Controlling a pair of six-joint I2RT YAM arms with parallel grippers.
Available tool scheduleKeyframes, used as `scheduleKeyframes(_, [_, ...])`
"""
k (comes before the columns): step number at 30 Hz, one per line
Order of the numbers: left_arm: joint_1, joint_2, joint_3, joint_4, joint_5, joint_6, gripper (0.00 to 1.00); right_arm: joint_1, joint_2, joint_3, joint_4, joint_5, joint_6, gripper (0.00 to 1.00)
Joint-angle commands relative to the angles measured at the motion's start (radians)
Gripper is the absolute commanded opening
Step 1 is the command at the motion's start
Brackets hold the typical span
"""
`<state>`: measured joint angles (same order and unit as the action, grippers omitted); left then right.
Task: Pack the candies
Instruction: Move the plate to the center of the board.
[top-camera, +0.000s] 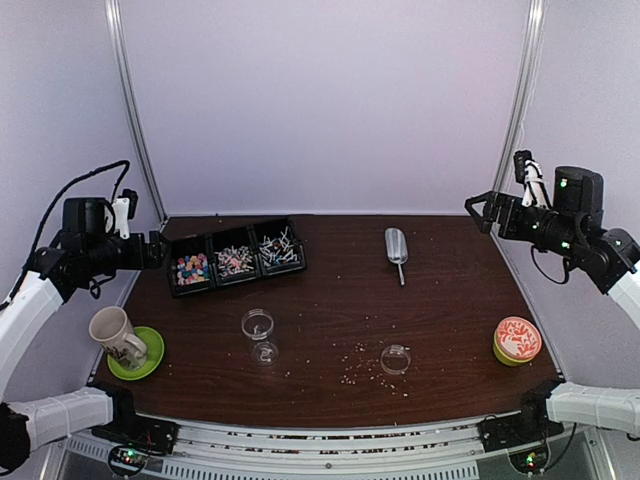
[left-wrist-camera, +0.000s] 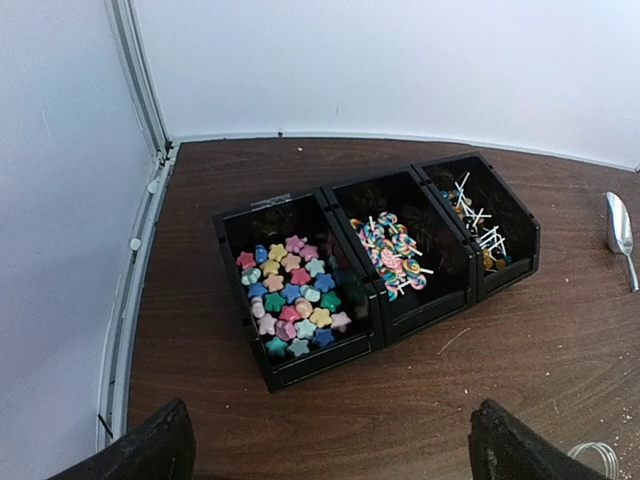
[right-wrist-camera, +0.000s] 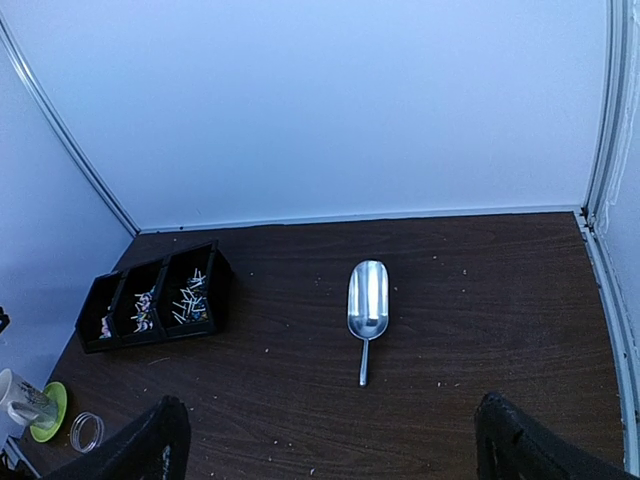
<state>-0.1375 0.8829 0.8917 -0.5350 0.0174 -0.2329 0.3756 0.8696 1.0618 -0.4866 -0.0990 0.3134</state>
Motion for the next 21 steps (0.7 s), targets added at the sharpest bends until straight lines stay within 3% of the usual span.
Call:
scheduleKeyframes(1, [-0.004,-0.02,-0.023,0.073,0.009,0.013,0.98,0.008,0.006,0.022,-0.006,0.074,0.036,0.99])
scheduleKeyframes(7, [-0.001,-0.025,-0.028,0.073,-0.022,0.004,0.98,-0.005,0.011,-0.018,0.016,0.067,0.16,1.0])
scheduleKeyframes(13, [0.0,-0.02,-0.028,0.065,-0.051,0.004,0.98,-0.041,0.067,-0.012,-0.036,-0.004,0.141,0.99])
scheduleKeyframes(21, [0.003,0.004,-0.022,0.043,-0.077,0.004,0.98,-0.047,0.154,-0.023,-0.104,0.041,0.159,1.0])
